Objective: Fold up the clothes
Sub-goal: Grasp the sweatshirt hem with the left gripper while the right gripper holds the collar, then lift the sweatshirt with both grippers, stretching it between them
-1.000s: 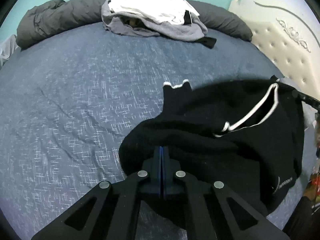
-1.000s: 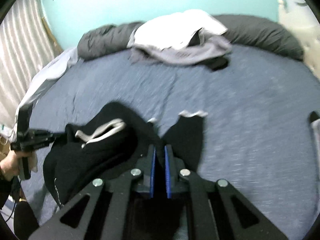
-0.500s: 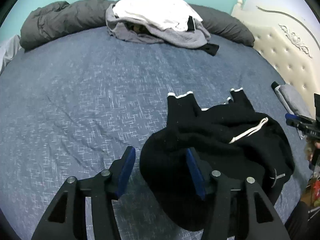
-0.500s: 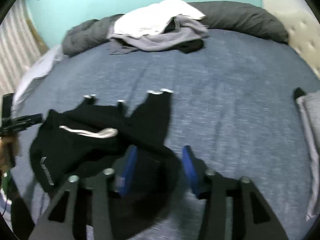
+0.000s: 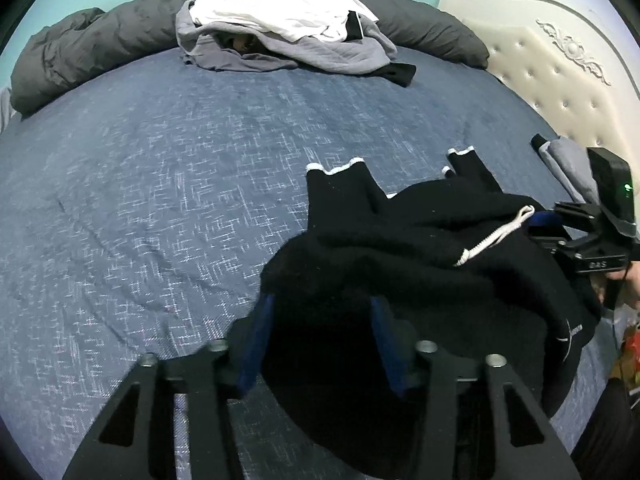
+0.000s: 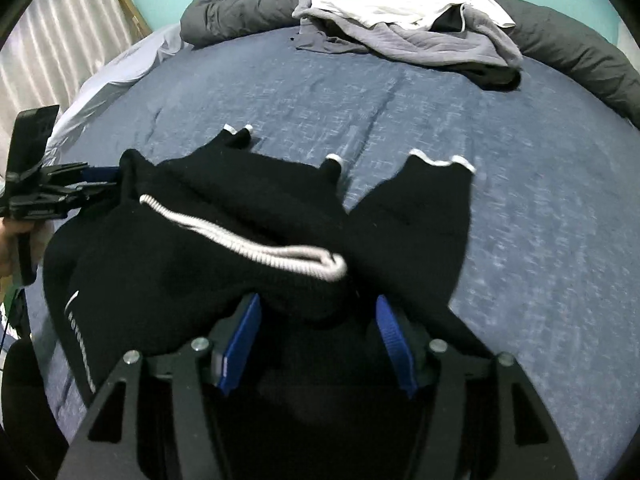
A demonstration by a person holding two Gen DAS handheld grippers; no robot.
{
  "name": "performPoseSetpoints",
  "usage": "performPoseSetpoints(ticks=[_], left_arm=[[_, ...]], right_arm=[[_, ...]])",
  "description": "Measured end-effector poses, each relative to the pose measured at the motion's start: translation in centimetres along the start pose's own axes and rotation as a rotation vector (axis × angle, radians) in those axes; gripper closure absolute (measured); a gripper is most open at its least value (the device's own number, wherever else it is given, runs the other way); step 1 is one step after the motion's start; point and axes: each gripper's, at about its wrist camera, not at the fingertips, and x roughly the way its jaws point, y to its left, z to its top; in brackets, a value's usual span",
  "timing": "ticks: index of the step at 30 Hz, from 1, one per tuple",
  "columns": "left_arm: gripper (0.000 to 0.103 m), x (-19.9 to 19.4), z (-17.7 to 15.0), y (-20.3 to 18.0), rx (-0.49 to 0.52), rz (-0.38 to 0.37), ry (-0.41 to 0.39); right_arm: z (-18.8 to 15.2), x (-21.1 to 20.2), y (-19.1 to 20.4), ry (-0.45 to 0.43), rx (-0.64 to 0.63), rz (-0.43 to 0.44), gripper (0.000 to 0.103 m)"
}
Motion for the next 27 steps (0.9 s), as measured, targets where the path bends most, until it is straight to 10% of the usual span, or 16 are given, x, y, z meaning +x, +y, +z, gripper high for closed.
performPoseSetpoints(ticks=[4,7,27], left_arm=[[0.094,0.2,-0.1,-0.8,0.043,0.0,0.003],[0.098,-0.6,-0.1,-1.4,0.058,0.016,-0.017],[0.101,-23.1,3.4,-6.8,0.091,0.084,-0.323]], right_arm=[[0.2,0.8,0.4,0.016,-0.009,0.032,0.07],[0.2,-0.2,0.9,-0.013,-0.026,0.012,0.091],[4.8,-27.3,7.7,-0.455,-0.161,-0.164,0.094]])
